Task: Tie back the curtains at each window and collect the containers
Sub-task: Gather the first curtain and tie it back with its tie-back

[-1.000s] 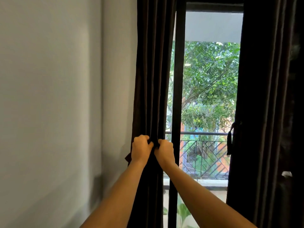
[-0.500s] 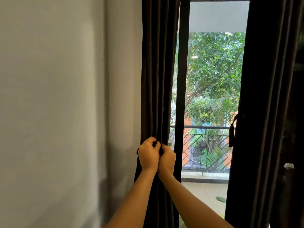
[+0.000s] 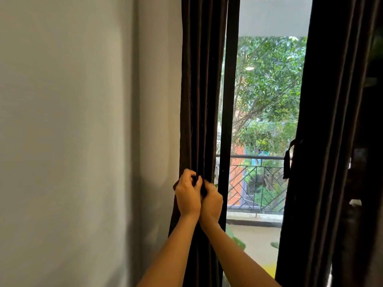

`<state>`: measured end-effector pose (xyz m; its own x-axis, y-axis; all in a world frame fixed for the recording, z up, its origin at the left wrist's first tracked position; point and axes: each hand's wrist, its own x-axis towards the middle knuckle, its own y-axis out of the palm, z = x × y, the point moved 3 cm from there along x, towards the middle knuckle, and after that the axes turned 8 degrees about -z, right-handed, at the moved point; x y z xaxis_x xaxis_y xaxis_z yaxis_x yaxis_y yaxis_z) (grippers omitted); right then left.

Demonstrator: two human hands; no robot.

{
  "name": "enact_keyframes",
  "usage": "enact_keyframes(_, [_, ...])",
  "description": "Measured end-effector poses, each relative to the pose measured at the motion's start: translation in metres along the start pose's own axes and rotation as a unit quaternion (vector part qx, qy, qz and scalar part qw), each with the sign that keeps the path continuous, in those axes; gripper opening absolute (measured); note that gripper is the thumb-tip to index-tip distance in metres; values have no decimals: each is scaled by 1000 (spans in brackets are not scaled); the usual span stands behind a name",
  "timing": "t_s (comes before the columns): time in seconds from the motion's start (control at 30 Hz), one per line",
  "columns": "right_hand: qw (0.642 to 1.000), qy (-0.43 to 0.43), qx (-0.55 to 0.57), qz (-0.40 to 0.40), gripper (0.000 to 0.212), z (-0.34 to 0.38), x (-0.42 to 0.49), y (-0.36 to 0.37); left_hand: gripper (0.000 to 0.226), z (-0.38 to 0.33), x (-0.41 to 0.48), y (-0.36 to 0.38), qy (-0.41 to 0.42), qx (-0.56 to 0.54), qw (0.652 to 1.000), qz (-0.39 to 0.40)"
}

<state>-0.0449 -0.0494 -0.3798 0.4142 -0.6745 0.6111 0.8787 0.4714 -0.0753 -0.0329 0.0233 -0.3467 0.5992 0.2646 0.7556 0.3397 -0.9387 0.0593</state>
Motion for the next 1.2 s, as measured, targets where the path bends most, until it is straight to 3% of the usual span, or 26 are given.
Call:
enact_keyframes(0.1, [1000, -12, 10, -7, 22, -1, -4, -5, 21, -6, -7, -8, -19, -38, 999, -20])
enact_keyframes(0.2, [999, -6, 36, -8, 24, 0, -9, -10, 17, -6, -11, -10, -30, -44, 998, -15])
enact_keyframes(0.3, [999, -41, -16, -10, 23, 2, -10, -15, 5, -8, -16, -10, -29, -55, 998, -6])
enact_keyframes(0.43, [994, -78, -76, 12, 24, 6, -10, -20, 11, -6, -23, -10, -31, -48, 998, 4])
enact_keyframes(0.7, [992, -82, -95, 15, 26, 4, -7, -13, 7, -1, -14, -16, -33, -52, 997, 42])
enact_keyframes(0.93, [988, -68, -135, 31, 22, -1, -2, -6, 25, 8, -9, -15, -34, -32, 994, 95])
enact_keyframes(1.2, [984, -70, -159, 42, 20, -6, -5, 4, 23, 21, -1, -12, -61, -47, 990, 119])
